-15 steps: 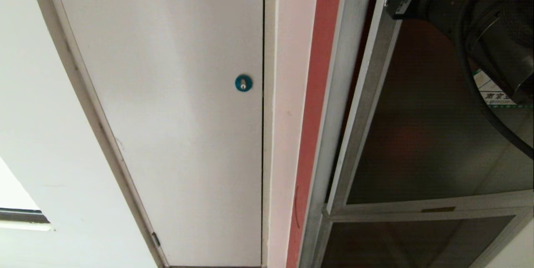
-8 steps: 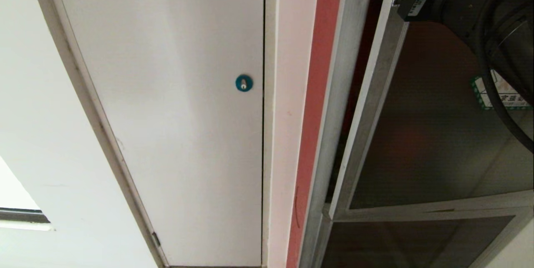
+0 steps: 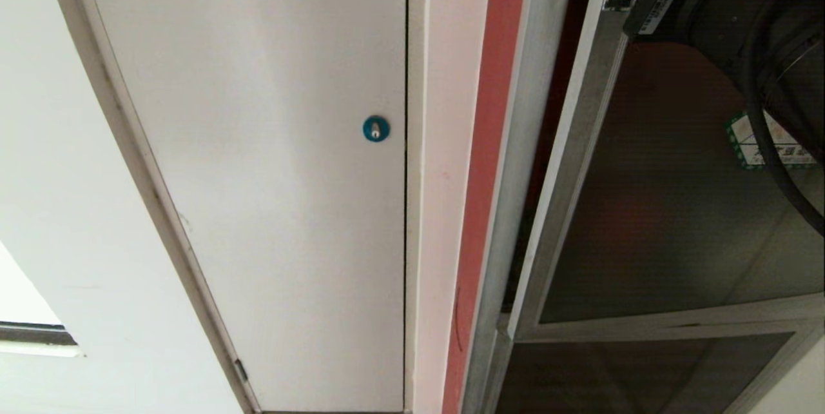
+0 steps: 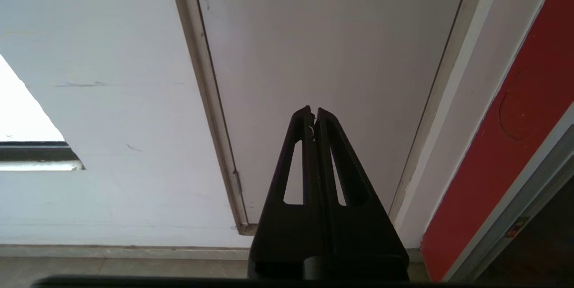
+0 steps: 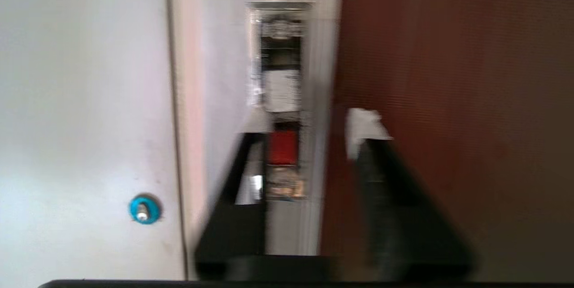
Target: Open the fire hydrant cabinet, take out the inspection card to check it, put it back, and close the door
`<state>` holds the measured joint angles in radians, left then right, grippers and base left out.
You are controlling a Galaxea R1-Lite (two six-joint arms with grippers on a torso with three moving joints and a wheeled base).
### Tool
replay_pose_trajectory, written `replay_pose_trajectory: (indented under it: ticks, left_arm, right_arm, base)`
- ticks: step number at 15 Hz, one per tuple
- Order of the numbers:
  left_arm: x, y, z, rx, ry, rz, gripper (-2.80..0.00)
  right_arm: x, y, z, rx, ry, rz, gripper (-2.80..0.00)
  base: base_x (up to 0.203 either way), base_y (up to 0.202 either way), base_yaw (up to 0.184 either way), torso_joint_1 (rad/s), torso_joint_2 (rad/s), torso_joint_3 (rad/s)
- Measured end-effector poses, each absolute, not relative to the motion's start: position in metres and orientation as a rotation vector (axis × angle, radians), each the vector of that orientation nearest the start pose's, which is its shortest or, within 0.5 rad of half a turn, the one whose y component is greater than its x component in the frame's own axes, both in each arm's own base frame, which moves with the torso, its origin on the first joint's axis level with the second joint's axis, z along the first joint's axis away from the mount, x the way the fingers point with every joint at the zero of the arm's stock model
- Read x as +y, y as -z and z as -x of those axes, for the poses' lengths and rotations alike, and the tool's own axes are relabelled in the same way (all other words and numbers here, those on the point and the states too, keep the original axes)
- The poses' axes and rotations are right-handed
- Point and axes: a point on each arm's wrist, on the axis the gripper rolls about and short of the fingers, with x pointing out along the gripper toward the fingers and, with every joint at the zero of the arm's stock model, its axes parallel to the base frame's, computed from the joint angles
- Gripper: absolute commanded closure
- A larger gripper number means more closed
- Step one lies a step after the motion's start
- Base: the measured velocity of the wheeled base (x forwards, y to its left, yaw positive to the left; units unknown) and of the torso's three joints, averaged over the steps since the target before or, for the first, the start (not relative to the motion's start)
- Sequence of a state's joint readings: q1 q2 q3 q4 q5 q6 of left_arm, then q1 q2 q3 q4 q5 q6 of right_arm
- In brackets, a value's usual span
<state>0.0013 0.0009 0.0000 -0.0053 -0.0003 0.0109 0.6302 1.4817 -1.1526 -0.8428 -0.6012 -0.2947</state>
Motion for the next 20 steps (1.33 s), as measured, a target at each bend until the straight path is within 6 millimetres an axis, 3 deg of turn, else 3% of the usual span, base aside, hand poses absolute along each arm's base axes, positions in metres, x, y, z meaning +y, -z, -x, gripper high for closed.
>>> replay_pose_trajectory:
  ticks: [8,17,18,20]
  left_arm:
    - [0.0,-0.076,0.023,-0.005,-0.001,-0.011,0.0]
    - [0.0,-0.076,0.023,-0.006,-0.001,-0.011,0.0]
    - [0.0,-0.076,0.023,-0.005,-0.001,-0.011,0.0]
    - [0.0,-0.076,0.023,-0.005,-0.001,-0.011,0.0]
  right_arm:
    - [0.135,-0.359,-0.195,-0.411,0.002,0.011,-2.8]
    - [0.109,-0.349,-0.145,-0.412,-0.021,0.021,-2.8]
    - [0.104,-0.349,-0.139,-0.418,-0.017,0.015,0.0]
    - [0.094,-0.35,-0.128,-0.432,-0.007,0.003,0.0]
  base:
    - [0.0,0.0,0.0,0.0,0.0,0.0]
    - [0.0,0.0,0.0,0.0,0.0,0.0]
    - [0.0,0.0,0.0,0.0,0.0,0.0]
    - [0.0,0.0,0.0,0.0,0.0,0.0]
